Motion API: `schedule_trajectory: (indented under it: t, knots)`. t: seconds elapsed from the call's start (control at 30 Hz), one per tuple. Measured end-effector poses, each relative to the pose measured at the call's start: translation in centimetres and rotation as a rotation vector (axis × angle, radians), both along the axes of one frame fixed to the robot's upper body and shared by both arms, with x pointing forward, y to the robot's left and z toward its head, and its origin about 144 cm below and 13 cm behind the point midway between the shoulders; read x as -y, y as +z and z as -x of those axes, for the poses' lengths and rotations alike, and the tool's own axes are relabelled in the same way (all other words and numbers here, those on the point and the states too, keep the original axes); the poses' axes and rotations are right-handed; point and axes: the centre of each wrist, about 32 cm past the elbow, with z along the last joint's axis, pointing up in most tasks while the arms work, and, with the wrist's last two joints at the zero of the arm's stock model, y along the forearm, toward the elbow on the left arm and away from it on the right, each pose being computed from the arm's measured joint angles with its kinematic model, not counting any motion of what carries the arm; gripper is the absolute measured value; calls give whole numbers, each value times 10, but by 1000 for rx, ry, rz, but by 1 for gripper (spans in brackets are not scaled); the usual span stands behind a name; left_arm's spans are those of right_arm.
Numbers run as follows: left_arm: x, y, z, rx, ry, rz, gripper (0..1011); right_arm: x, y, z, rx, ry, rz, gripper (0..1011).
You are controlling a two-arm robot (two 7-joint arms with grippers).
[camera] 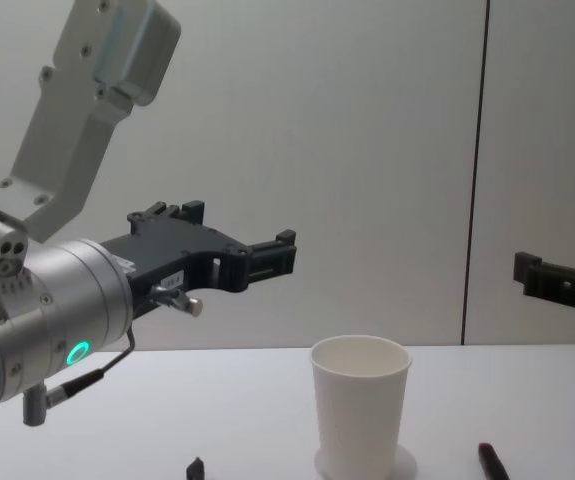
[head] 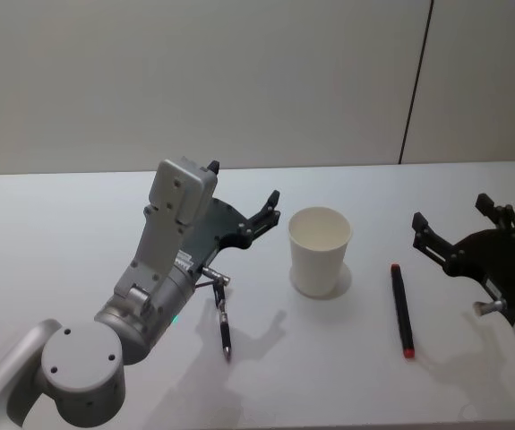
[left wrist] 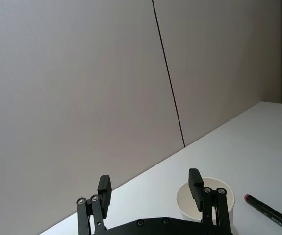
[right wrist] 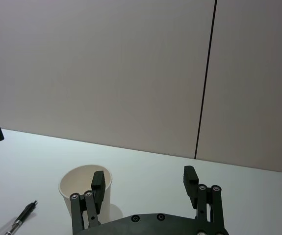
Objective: Place the pen into the pen holder.
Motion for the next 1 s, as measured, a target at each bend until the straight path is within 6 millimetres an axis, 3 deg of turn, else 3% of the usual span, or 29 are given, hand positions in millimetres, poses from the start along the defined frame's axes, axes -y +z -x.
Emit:
schedule_trajectory:
  t: [1.0]
  knots:
    - [0,0,0,0,0,0,1004,0,0,0,0,0,0,1002]
